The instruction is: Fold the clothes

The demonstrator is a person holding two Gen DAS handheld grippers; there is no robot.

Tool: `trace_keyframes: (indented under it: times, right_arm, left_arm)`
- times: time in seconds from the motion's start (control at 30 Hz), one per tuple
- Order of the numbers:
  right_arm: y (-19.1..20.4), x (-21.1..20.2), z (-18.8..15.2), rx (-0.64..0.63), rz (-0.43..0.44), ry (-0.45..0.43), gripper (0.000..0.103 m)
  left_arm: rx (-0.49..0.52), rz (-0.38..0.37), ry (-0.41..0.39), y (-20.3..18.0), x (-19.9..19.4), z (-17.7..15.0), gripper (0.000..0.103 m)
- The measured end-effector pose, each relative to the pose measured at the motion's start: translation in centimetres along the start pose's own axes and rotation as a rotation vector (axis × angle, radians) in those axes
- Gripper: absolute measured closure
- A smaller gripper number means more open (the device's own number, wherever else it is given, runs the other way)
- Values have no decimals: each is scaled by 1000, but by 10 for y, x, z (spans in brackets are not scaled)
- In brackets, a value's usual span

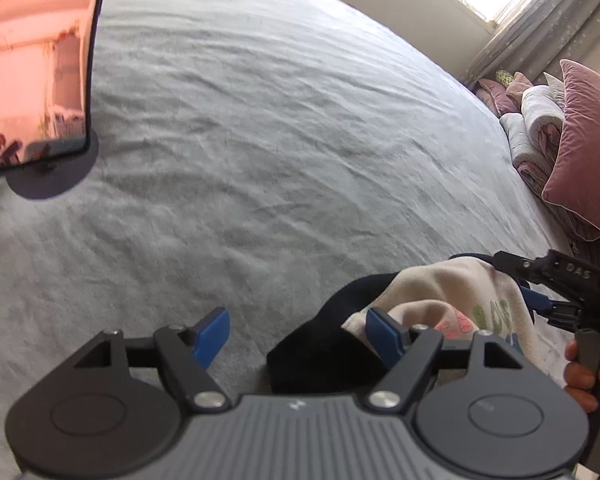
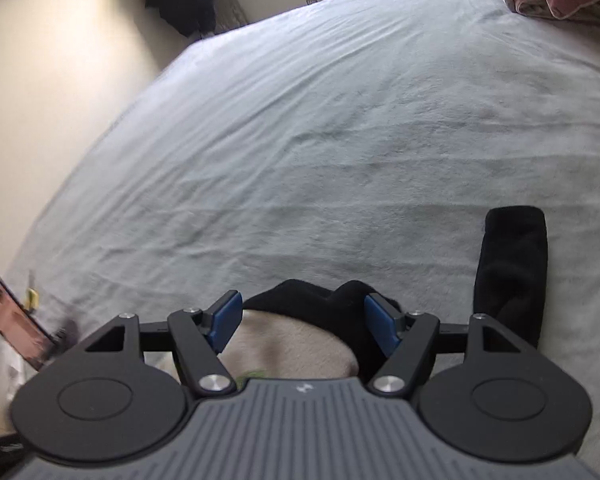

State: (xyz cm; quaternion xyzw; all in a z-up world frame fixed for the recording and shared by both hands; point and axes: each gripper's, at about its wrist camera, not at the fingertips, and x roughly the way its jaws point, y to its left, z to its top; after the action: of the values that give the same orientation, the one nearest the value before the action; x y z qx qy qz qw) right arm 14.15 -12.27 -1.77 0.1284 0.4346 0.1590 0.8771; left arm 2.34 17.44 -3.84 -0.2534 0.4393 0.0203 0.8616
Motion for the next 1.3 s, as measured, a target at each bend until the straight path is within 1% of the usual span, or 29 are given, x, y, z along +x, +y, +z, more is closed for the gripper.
trace_keyframes:
  times: [0.2, 0.33, 0.37, 0.4, 0.43, 0.47, 0.5, 0.53, 0.57, 0.67, 0.8, 0.97, 1.07, 1.13, 1.23, 1.3]
  right_arm:
    - [-3, 12, -5, -9, -38, 14, 32]
    - [4, 15, -7, -50, -93, 7, 32]
    - [6, 16, -8, -56, -107, 7, 34]
    - [8, 17, -9, -70, -122, 11, 46]
    - [11, 18, -11, -102, -149, 22, 70]
    - [14, 17, -13, -136, -168, 31, 80]
    - [17, 16, -16, -170, -185, 40, 87]
    - [18, 11, -18, -178, -182, 37, 90]
    - [17, 3, -21, -171, -177, 26, 91]
    - [11, -21, -29, -146, -169, -14, 92]
    - [1, -63, -38, -111, -181, -93, 93]
    - [-11, -124, -57, -99, -205, -197, 93]
    - [-15, -163, -73, -119, -229, -263, 93]
    - [-20, -186, -84, -124, -244, -283, 93]
    - [-34, -213, -105, -119, -253, -274, 93]
    - [-47, -221, -123, -94, -256, -238, 93]
  left_arm:
    - [-25, 0, 27, -4, 9, -1, 27]
    - [-11, 20, 23, -10, 12, -3, 27]
    - [-8, 24, 21, -11, 12, -3, 27]
    - [-4, 28, 19, -12, 13, -3, 27]
    - [2, 33, 17, -13, 13, -4, 28]
    - [8, 41, 13, -14, 13, -4, 40]
    - [11, 44, 10, -15, 13, -5, 48]
    - [10, 40, 11, -16, 13, -5, 57]
    - [5, 32, 14, -17, 13, -5, 63]
    - [20, 19, -2, -25, 9, -8, 75]
    - [52, -50, -49, -41, -4, -15, 79]
    - [143, -162, -98, -66, -25, -32, 80]
    - [217, -241, -64, -78, -36, -44, 80]
    - [279, -292, -27, -85, -43, -53, 80]
    - [402, -339, 17, -94, -53, -68, 80]
    - [479, -369, 45, -99, -61, -80, 79]
